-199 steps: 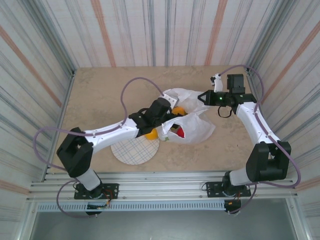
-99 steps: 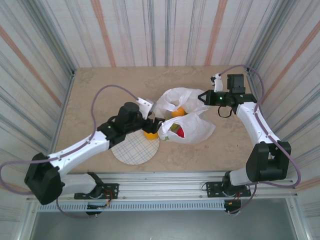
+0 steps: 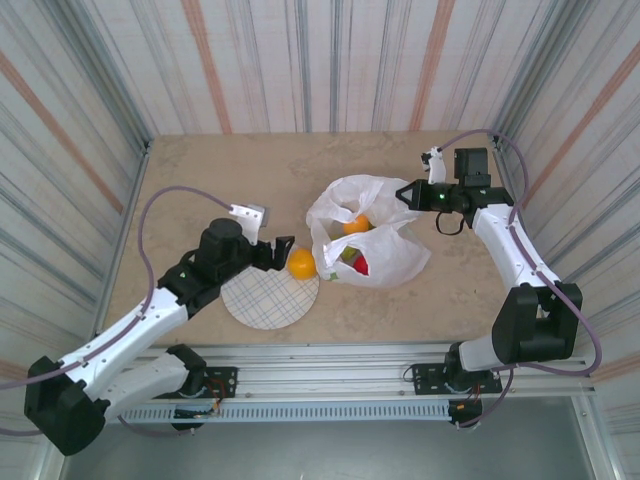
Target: Place the fruits into the plastic bag
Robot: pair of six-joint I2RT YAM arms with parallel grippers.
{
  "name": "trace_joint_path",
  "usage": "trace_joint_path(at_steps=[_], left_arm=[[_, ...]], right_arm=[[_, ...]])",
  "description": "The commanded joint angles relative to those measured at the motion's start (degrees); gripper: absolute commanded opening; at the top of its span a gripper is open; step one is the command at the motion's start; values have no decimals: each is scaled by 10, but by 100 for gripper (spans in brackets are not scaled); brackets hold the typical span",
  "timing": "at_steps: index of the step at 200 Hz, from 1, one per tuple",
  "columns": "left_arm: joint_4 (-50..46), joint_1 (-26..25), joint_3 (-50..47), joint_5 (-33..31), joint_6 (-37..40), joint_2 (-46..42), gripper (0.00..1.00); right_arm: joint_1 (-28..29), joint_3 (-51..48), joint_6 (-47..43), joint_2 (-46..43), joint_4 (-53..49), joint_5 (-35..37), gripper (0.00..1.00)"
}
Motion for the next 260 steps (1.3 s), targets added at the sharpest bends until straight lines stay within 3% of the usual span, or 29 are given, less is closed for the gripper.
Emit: trace_joint_path(at_steps=[1,33,67,131,260], left_arm=[[-31,1,-15,-4,22,-7,99],[-30,0,-34,17,7,0,99],[36,-5,-78,7,-6,17,99],[86,-67,-83,-29,120,108,98],[116,-66,-38,-14,160,246,98]], right_arm=[[-5,12,13,-5,-3,-6,0],[-3,20,14,3,-8,-13,0],[4,16,12,1,-5,-10,0],[2,9,2,-14,-15,-6,0],[-2,4,1,-21,-16,-7,0]])
